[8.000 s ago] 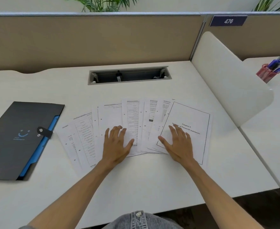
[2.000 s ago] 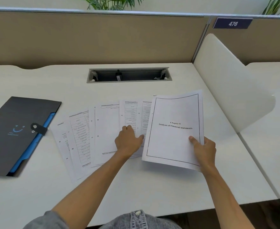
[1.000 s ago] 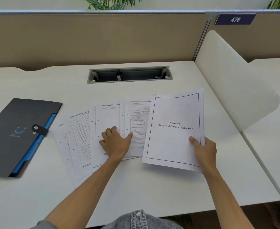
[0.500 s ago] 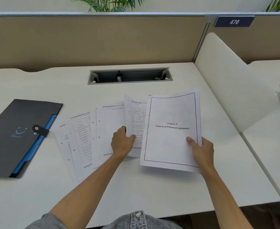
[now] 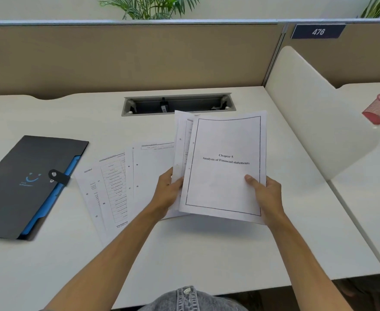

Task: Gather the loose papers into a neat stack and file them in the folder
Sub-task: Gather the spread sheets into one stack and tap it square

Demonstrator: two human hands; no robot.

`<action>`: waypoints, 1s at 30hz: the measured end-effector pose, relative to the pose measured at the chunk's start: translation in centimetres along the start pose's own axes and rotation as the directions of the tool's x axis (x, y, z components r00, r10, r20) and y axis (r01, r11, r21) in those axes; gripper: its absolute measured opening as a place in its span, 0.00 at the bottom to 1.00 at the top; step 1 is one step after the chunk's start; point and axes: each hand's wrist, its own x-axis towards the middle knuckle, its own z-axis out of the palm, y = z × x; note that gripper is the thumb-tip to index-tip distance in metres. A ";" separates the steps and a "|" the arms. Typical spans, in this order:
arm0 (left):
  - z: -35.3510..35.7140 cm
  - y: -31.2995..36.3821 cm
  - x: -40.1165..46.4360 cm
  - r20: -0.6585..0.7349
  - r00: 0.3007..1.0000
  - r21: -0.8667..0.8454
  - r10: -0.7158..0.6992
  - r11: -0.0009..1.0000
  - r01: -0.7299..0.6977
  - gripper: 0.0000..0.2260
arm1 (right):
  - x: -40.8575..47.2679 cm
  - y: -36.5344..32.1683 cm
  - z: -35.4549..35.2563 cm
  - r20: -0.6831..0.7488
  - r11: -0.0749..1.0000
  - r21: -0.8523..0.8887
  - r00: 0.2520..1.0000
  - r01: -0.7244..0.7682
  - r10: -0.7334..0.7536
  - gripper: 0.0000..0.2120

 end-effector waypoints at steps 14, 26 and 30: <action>-3.8 2.7 -3.1 0.125 0.991 -0.158 0.042 0.987 -0.022 0.13 | -2.0 -2.6 2.6 0.204 0.976 0.194 0.969 0.097 -0.137 0.17; -5.8 5.9 -2.9 0.066 0.997 -0.254 0.029 0.967 -0.012 0.16 | -4.2 -4.1 3.9 0.270 0.961 0.209 0.934 0.182 -0.236 0.05; -6.1 6.7 -2.8 0.003 1.000 -0.264 0.029 0.964 -0.027 0.15 | -5.5 -4.4 4.6 0.291 0.949 0.188 0.909 0.253 -0.300 0.05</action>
